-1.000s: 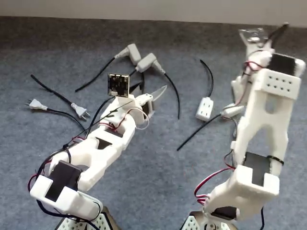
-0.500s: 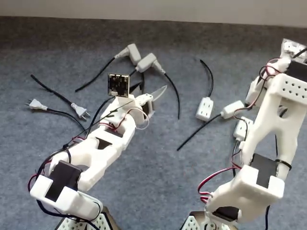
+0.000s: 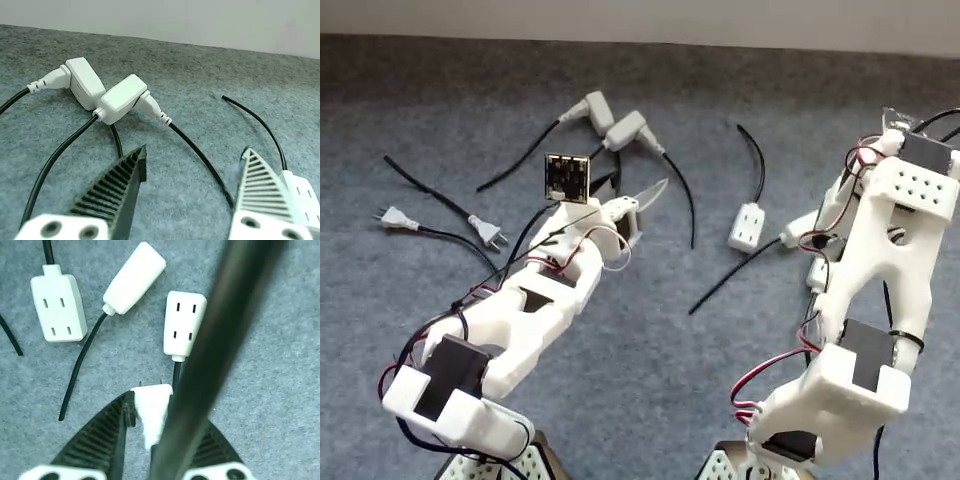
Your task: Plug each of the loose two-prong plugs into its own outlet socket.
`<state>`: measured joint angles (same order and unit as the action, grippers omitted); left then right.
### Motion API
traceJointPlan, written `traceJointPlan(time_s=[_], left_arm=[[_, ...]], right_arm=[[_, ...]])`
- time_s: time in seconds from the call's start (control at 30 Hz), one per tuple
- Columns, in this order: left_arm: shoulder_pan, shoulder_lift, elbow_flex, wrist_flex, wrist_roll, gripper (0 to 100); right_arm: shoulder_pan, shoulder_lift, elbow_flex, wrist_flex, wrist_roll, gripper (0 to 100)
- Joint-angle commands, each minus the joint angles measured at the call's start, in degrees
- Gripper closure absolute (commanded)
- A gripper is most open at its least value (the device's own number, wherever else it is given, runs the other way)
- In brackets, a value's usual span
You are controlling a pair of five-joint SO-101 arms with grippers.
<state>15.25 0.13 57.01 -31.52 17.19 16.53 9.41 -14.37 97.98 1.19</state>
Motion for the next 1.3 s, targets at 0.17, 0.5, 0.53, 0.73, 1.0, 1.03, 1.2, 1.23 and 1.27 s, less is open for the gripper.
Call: traceJointPlan(time_s=[0.17,0.5,0.53,0.73,1.0,1.03,1.2,1.23,1.27], left_arm=[[0.7,-0.3,-0.2,-0.9,0.3,71],[0.7,-0.3,-0.3,-1.1,0.3,71],[0.7,-0.3,-0.3,-1.1,0.3,71],[0.7,-0.3,-0.3,-1.1,0.3,71],[0.7,-0.3,-0.3,-1.1,0.3,71],[0.7,-0.3,-0.3,-1.1,0.3,71],[0.7,-0.3,-0.3,-1.1,0.3,71],[0.7,-0.3,-0.3,-1.1,0.3,71],[0.7,-0.3,-0.3,-1.1,0.3,71]], right_arm=[[2.2,-0.9,0.1,-6.5,0.6,99.2],[4.4,7.4,2.8,-12.7,4.0,99.2],[4.4,7.5,2.5,-13.2,4.0,99.2],[5.8,7.6,1.9,-14.9,5.3,99.2],[8.7,7.7,1.9,-18.7,5.3,99.0],[8.4,7.8,1.9,-18.7,5.3,99.0],[6.3,7.8,2.2,-18.6,4.9,99.0],[5.8,7.8,2.2,-18.3,4.9,99.0],[5.4,7.8,2.3,-18.3,4.9,99.0]])
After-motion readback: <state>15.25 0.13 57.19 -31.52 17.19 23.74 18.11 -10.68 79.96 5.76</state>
